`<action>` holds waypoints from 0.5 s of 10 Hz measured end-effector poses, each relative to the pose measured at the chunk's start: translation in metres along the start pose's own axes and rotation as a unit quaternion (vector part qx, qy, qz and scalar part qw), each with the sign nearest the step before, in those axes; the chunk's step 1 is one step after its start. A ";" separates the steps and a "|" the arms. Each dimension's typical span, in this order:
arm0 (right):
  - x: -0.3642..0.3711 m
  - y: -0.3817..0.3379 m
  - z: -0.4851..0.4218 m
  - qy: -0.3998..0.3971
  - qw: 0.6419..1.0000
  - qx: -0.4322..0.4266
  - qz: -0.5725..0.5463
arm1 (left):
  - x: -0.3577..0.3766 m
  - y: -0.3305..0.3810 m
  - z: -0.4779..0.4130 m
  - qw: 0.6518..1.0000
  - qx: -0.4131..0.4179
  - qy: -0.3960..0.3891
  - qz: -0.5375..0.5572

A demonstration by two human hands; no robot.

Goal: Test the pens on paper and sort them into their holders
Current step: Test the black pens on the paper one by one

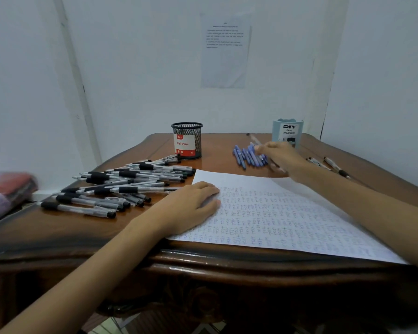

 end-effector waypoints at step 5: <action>-0.077 0.049 -0.041 0.175 0.877 0.028 0.447 | 0.000 0.001 0.001 1.000 -0.002 -0.001 0.004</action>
Point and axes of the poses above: each hand's wrist, its own z-axis away from the middle knuckle, its own x-axis out of the palm, y = z × x, the point moved 6 cm from there along -z, towards the middle knuckle, and after that the axes turned 5 degrees about x, right-handed, at the moved point
